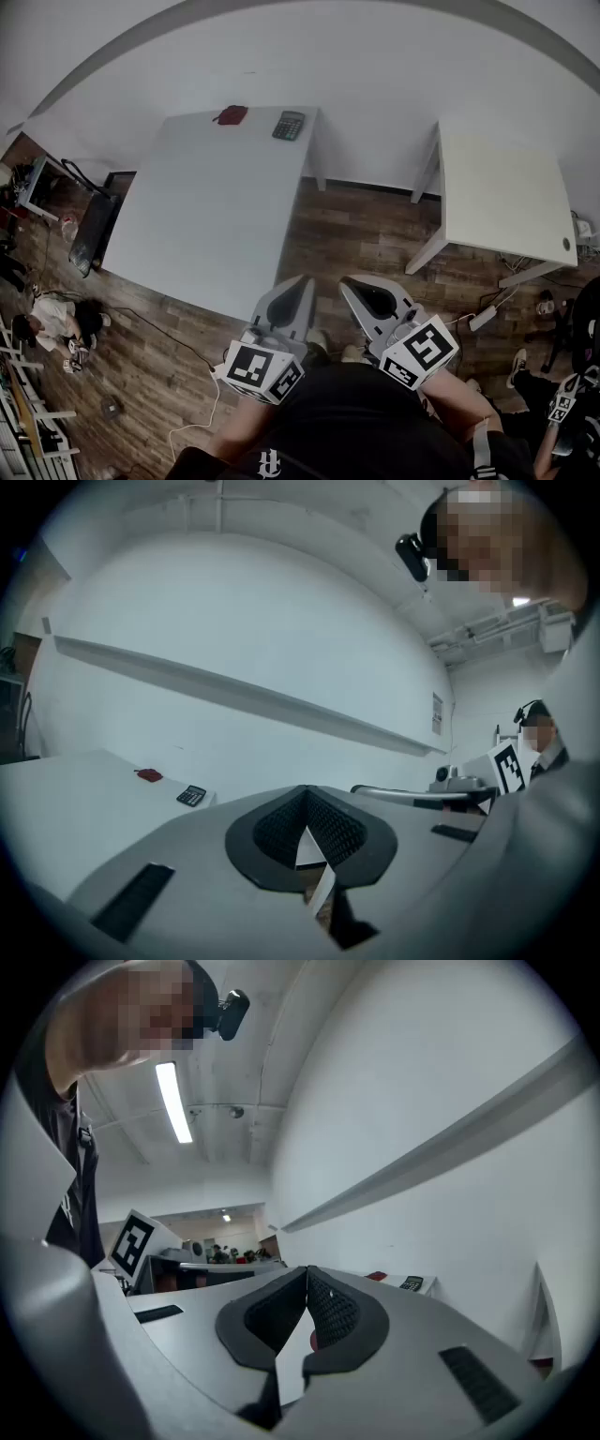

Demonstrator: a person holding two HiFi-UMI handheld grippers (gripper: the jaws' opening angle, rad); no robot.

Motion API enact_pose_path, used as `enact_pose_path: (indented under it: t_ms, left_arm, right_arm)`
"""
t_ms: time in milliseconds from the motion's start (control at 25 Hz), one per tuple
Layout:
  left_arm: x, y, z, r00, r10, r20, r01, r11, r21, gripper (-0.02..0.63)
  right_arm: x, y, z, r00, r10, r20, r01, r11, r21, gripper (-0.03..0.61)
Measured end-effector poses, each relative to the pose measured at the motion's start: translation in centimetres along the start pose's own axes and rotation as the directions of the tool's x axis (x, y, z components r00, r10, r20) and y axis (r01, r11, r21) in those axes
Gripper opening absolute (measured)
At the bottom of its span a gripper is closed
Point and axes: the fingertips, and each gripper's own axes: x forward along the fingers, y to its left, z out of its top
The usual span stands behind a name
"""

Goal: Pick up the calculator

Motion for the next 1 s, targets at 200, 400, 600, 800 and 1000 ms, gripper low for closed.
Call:
enact_pose_path:
  t_ms: [200, 400, 600, 800, 1000]
  left_arm:
    - [1.0, 0.6, -0.1, 1.000, -0.008, -0.005, 0.008, 1.000, -0.005, 0.006]
    - [3.2, 2.7, -0.3, 1.000, -0.019, -0.003, 0.018, 0.999, -0.027, 0.006]
    - [6.8, 6.3, 0.2, 1.000, -0.031, 0.002, 0.031, 0.999, -0.039, 0.006]
    - [11.2, 11.6, 1.7, 1.000, -0.014, 0.007, 0.014, 0.999, -0.037, 0.006]
    - [14.9, 16.6, 2.6, 1.000, -0.011, -0.004, 0.011, 0.999, -0.050, 0.006]
  right_arm:
    - [0.6, -0.9, -0.5, 1.000, -0.011, -0.010, 0.011, 1.000, 0.019, 0.012]
    - [3.0, -2.2, -0.9, 0.999, 0.009, -0.032, -0.008, 1.000, 0.017, 0.012]
    - [7.2, -4.9, -1.3, 0.998, 0.011, -0.067, -0.010, 1.000, 0.014, 0.012]
    - [13.3, -8.4, -0.2, 0.996, 0.019, -0.089, -0.019, 1.000, 0.007, 0.012]
    - [19.4, -11.2, 0.4, 0.994, 0.028, -0.106, -0.027, 1.000, 0.010, 0.012]
